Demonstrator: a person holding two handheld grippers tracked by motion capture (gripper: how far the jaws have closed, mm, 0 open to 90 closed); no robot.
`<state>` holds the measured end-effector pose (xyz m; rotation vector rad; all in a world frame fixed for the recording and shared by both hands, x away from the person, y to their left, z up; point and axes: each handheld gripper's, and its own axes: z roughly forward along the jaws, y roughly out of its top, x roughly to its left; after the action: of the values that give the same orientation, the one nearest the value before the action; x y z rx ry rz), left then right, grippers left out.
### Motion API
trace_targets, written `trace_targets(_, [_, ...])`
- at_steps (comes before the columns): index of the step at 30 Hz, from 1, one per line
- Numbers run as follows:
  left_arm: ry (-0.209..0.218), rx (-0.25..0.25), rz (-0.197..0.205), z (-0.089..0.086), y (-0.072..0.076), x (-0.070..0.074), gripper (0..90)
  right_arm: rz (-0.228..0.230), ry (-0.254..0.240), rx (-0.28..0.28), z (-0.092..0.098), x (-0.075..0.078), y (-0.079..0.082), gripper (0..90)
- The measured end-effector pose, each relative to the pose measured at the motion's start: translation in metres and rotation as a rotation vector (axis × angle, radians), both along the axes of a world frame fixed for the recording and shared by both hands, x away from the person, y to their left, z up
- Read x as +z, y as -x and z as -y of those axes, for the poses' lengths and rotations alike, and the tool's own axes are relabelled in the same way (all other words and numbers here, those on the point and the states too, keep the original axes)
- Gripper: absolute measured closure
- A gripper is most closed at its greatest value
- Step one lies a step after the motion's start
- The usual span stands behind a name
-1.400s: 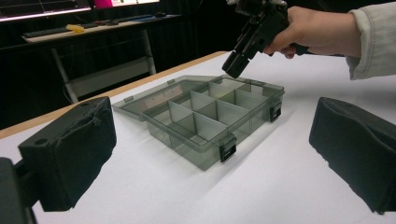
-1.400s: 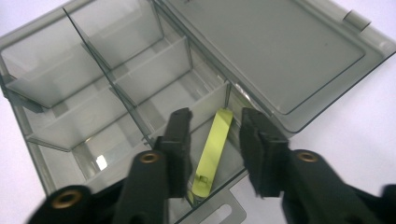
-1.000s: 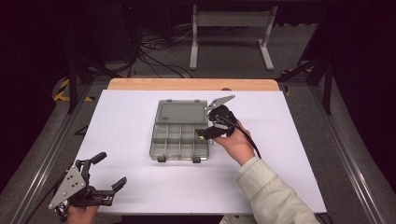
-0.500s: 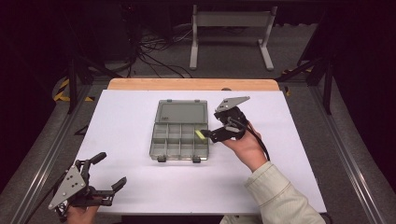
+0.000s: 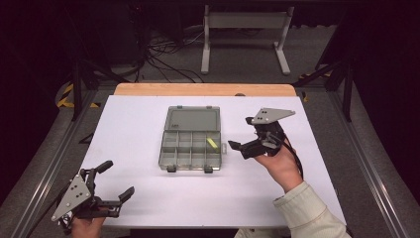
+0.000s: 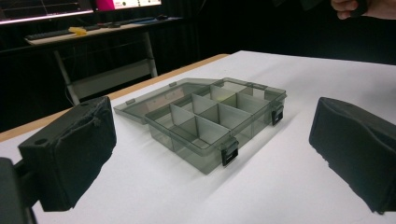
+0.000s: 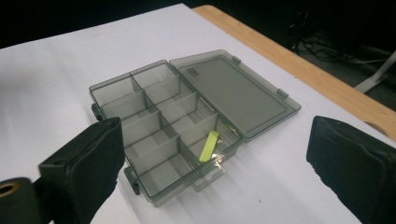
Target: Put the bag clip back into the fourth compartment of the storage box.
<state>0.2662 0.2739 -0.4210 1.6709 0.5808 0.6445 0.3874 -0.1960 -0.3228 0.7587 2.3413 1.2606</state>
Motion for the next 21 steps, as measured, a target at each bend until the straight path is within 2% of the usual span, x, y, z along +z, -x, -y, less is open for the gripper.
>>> trace_targets(7, [-0.001, 0.000, 0.001, 0.000, -0.001, 0.000, 1.3, 0.079, -0.066, -0.016, 0.026, 0.003, 0.025, 2.6])
trace_targets(16, [0.001, 0.003, 0.003, -0.001, 0.000, 0.000, 1.3, 0.112, -0.091, -0.046, 0.050, -0.007, 0.045, 1.9])
trace_targets(21, [0.001, 0.006, 0.006, -0.001, 0.000, 0.001, 1.3, 0.128, -0.126, -0.061, 0.065, -0.018, 0.053, 1.2])
